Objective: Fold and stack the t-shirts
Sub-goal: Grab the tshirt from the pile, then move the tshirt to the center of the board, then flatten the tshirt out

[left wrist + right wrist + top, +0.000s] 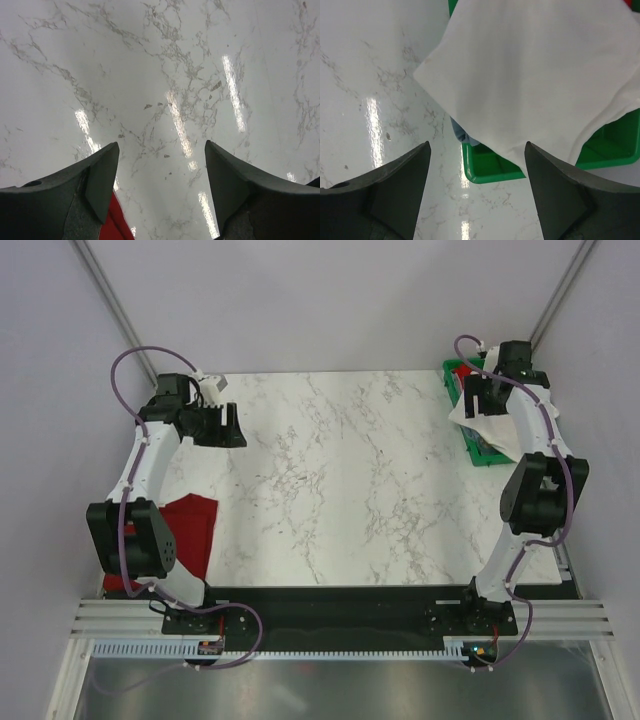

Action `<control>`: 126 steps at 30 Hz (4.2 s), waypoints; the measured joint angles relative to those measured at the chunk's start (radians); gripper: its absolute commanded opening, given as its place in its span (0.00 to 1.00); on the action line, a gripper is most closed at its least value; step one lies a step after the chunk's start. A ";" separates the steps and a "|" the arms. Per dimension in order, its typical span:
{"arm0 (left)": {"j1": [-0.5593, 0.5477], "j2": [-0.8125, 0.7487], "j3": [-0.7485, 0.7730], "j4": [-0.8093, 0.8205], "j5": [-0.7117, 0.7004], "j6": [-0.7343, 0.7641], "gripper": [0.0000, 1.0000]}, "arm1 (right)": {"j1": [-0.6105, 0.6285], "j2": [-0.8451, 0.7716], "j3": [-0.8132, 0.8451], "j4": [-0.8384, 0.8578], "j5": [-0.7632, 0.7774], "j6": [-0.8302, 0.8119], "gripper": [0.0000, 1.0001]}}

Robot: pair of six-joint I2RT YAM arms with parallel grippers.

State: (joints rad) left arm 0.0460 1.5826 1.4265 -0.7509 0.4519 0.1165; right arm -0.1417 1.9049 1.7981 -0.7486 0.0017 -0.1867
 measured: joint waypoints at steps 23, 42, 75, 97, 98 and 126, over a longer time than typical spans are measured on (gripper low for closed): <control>0.000 0.111 -0.029 -0.064 0.030 0.039 0.71 | 0.013 0.223 0.111 -0.029 0.015 -0.092 0.52; 0.000 0.126 -0.012 -0.067 0.031 0.039 0.70 | 0.013 0.097 0.140 -0.022 0.075 -0.145 0.00; 0.005 0.185 0.192 -0.152 -0.139 0.051 0.81 | 0.618 0.238 0.138 0.126 -0.059 -0.512 0.52; -0.010 0.445 0.433 -0.225 -0.238 0.170 0.67 | 0.595 -0.008 -0.423 0.121 -0.444 -0.956 0.46; -0.013 0.446 0.433 -0.225 -0.241 0.170 0.67 | 0.607 -0.008 -0.430 0.128 -0.449 -0.963 0.46; -0.024 0.415 0.335 -0.216 -0.226 0.169 0.65 | 0.709 0.076 -0.454 0.228 -0.373 -0.947 0.25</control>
State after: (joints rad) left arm 0.0219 1.9980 1.7618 -0.9665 0.2256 0.2859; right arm 0.5674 1.9812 1.3441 -0.5205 -0.3714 -1.1336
